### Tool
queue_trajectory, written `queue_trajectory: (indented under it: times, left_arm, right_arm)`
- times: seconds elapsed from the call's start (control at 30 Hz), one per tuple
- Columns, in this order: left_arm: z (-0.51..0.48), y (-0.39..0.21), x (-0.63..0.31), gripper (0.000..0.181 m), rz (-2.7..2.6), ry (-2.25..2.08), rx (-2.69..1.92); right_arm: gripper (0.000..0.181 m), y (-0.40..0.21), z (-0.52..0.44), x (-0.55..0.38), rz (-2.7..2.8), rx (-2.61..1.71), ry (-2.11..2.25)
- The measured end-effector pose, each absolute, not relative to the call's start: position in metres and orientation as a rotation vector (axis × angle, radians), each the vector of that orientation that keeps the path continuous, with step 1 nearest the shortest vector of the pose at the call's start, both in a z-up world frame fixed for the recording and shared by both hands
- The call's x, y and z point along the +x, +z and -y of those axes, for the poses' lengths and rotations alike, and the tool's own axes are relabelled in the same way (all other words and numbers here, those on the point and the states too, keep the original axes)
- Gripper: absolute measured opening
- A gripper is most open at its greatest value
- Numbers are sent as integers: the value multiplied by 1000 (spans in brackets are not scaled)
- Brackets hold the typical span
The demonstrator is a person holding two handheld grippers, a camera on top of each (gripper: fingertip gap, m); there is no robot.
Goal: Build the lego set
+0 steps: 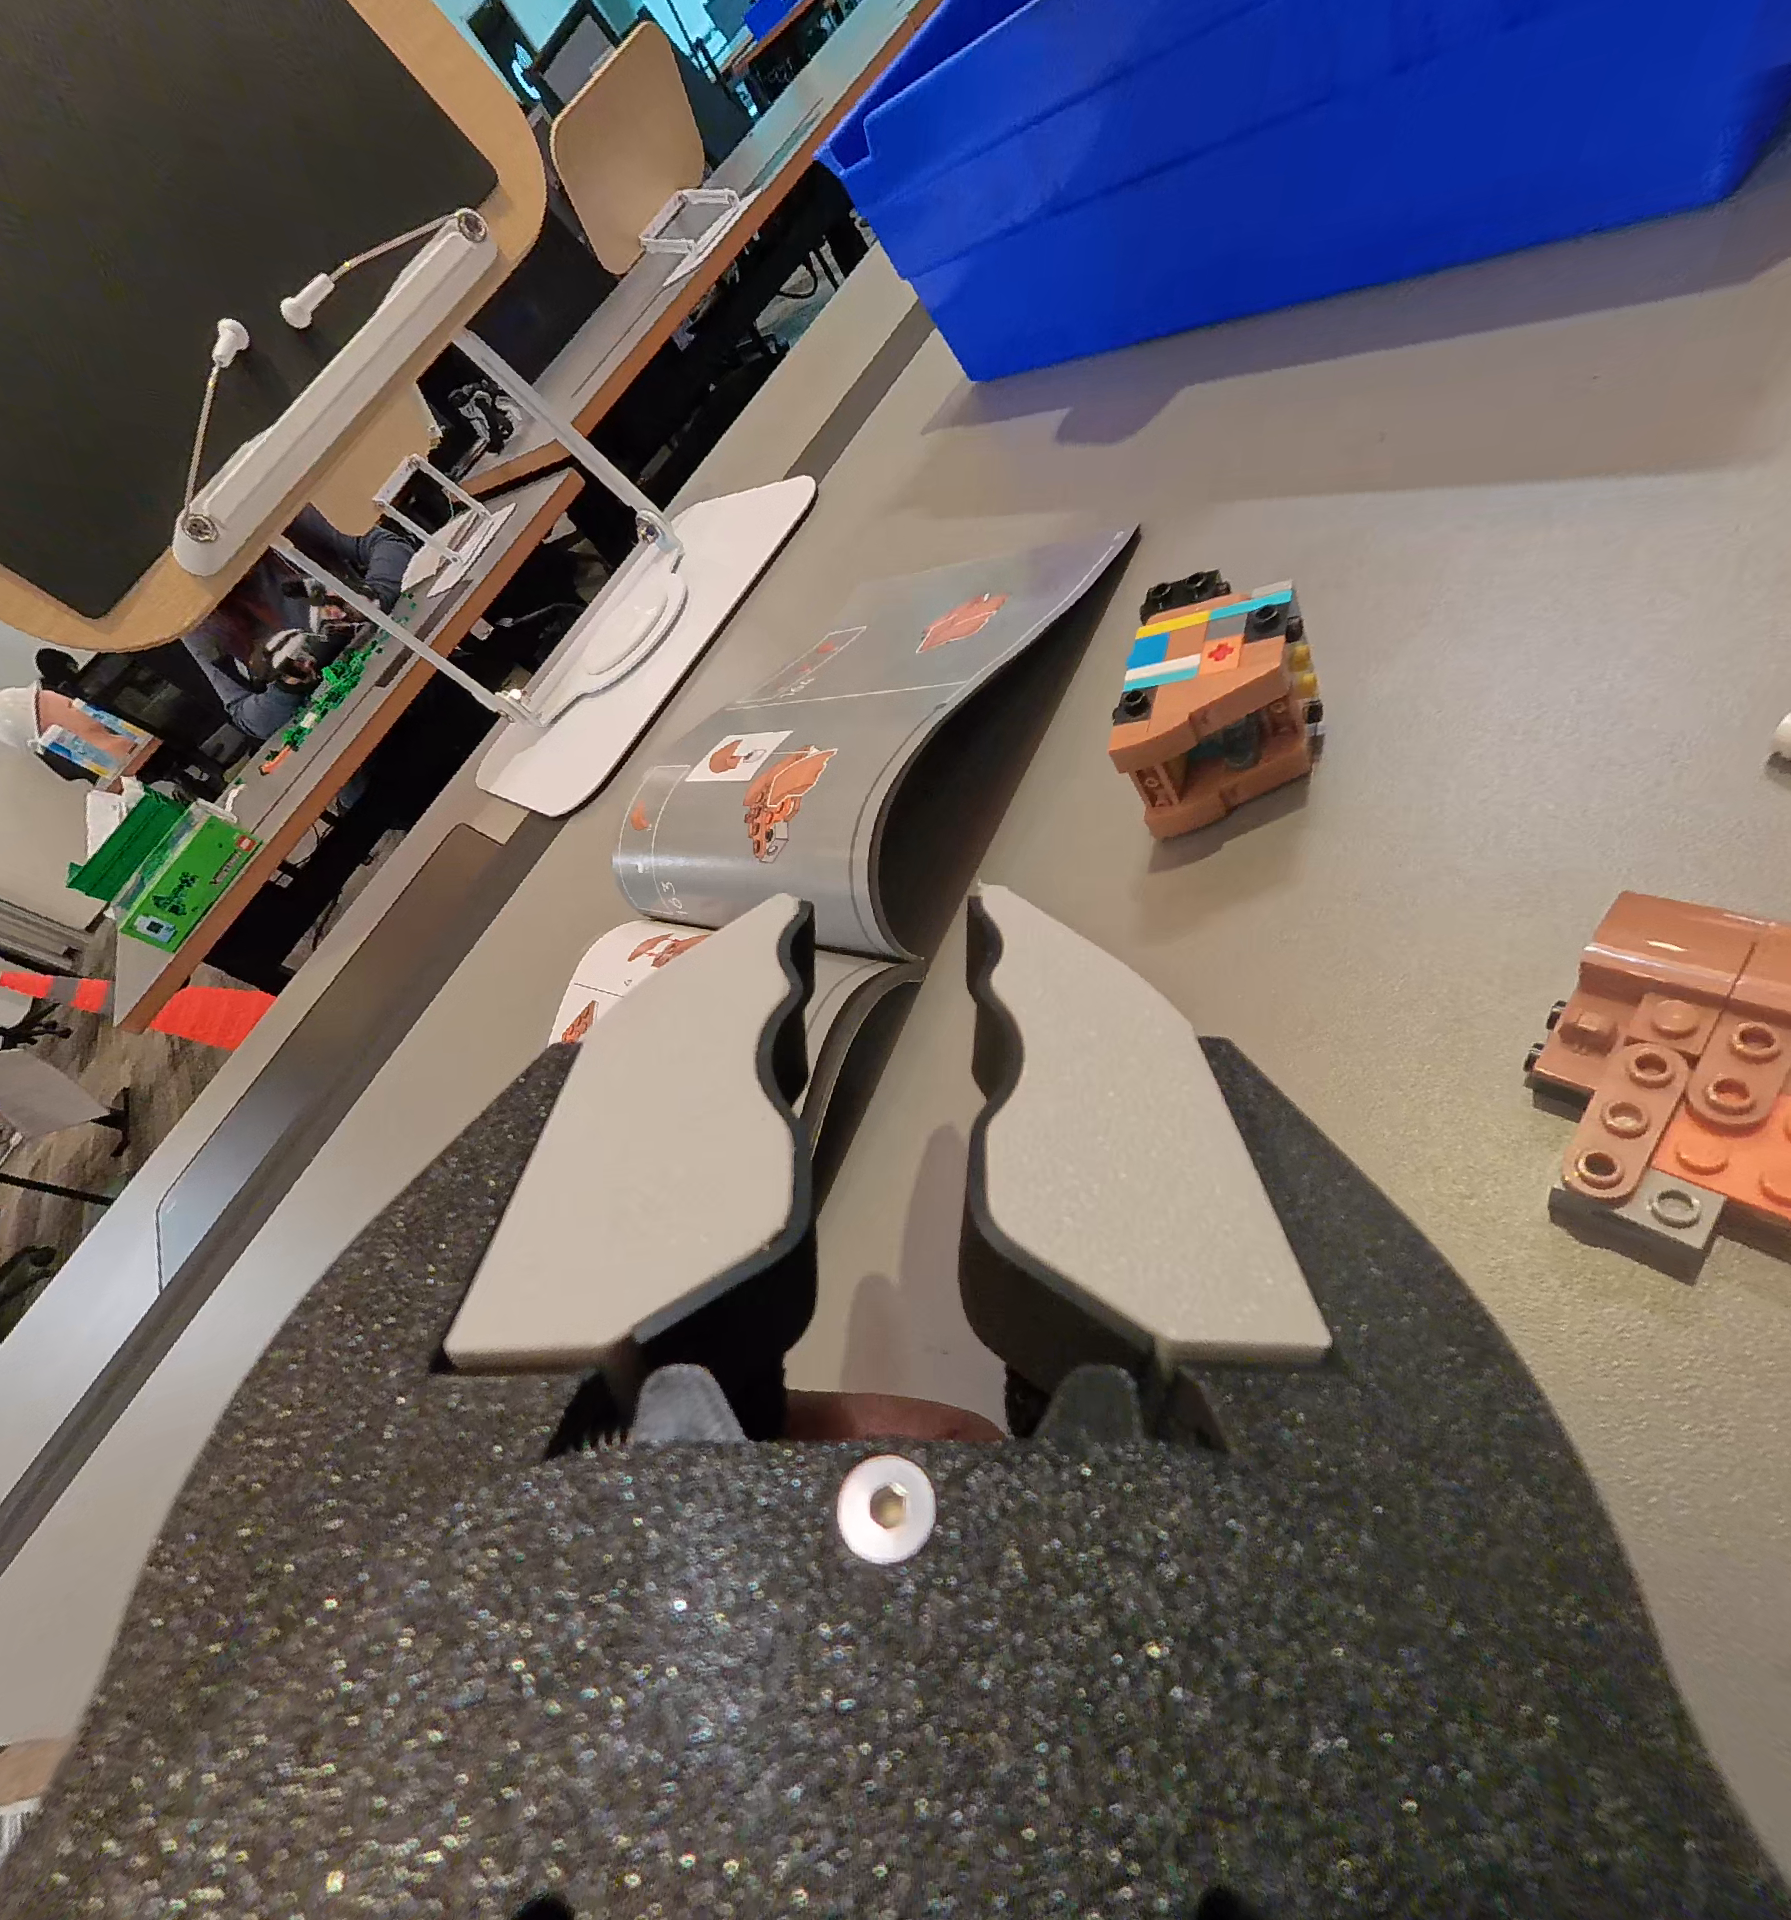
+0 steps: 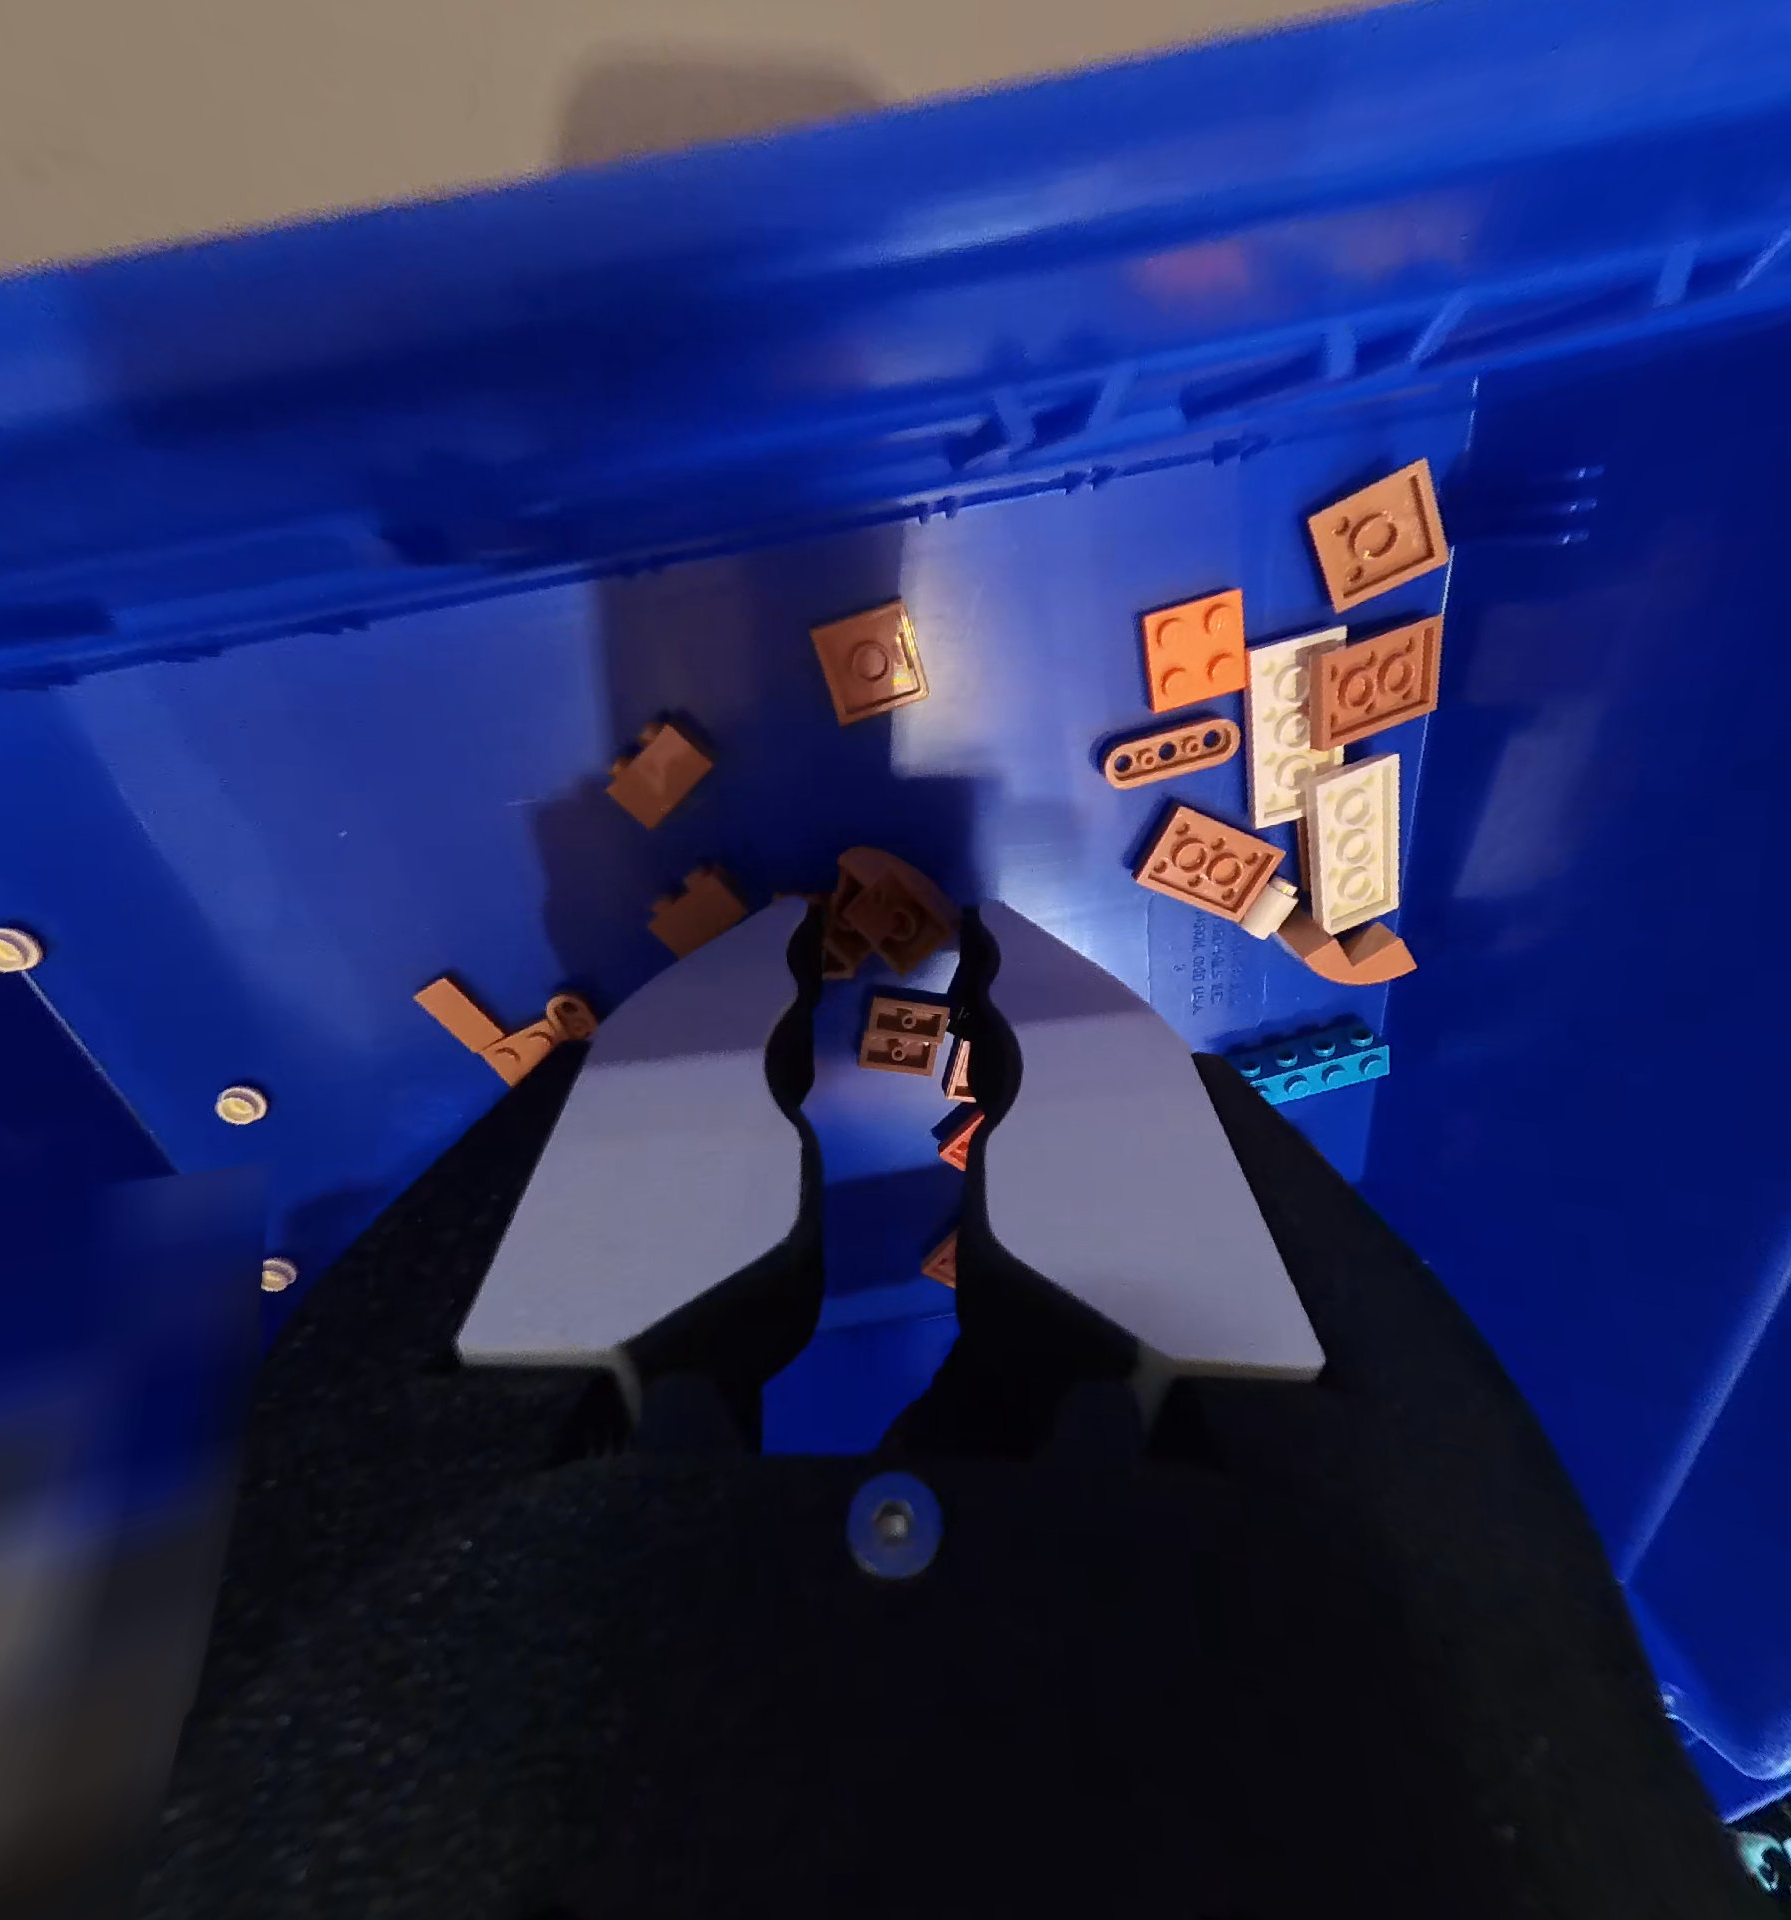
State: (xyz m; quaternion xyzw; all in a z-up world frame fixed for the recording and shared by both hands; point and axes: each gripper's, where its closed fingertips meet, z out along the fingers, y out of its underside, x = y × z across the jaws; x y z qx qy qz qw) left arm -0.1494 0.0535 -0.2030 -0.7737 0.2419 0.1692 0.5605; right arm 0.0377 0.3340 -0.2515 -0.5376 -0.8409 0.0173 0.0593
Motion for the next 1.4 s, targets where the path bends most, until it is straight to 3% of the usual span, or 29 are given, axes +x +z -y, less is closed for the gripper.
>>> queue_trajectory:
  times: [0.27, 0.5, 0.7, 1.4]
  left_arm:
    - [-53, -203, -149, 28, -572, 401, -1821]
    - [-54, -203, -149, 28, -576, 399, -1823]
    - [-54, -204, -148, 28, -582, 406, -1824]
    - [-54, -203, -148, 28, -581, 406, -1822]
  right_arm:
    - [28, -246, -336, 38, 2576, -1521, 40]
    - [35, -216, -378, 51, 2526, -1423, -219]
    - [32, -235, -394, 64, 2633, -1364, -443]
    - [19, -258, -385, 64, 2748, -1520, -310]
